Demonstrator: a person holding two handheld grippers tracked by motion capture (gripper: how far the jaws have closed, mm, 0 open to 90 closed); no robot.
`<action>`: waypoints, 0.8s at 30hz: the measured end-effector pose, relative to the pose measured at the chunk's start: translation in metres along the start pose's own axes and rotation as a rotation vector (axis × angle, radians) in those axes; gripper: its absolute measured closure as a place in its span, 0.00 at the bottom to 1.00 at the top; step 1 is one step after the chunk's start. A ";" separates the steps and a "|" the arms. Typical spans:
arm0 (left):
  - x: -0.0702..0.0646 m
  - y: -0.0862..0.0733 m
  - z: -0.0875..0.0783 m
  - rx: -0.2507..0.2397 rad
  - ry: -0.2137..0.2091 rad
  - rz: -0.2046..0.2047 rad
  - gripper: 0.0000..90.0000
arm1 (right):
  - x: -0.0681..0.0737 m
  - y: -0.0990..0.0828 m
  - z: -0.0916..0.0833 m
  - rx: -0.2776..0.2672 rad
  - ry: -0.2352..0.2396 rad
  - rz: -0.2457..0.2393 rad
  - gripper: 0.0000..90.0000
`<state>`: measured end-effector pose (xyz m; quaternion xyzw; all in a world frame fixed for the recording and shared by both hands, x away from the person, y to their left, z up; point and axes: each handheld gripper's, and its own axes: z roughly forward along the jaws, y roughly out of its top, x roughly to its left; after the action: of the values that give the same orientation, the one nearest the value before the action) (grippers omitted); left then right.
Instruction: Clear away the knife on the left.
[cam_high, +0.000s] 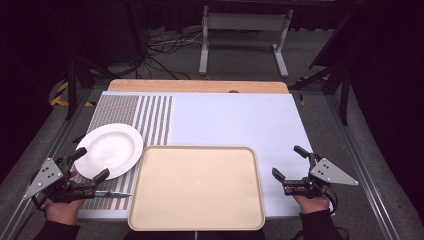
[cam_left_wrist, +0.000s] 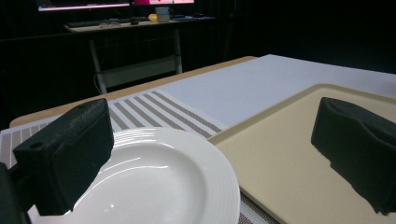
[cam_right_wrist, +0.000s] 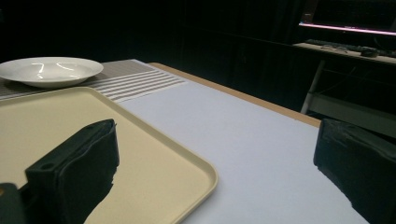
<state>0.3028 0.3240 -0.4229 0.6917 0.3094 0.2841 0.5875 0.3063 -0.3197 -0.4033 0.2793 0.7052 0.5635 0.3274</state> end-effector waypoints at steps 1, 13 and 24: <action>0.000 0.000 0.000 -0.003 -0.005 -0.003 0.00 | 0.000 0.000 0.000 -0.001 0.006 0.002 0.01; 0.004 0.001 0.001 -0.004 -0.041 -0.014 0.02 | 0.001 -0.003 0.002 -0.006 0.018 0.005 0.00; 0.007 0.010 -0.001 0.001 -0.062 -0.032 0.00 | -0.005 -0.005 0.002 -0.003 0.013 0.031 0.01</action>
<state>0.3073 0.3293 -0.4127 0.6954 0.3019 0.2530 0.6011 0.3110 -0.3239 -0.4081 0.2860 0.7019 0.5713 0.3148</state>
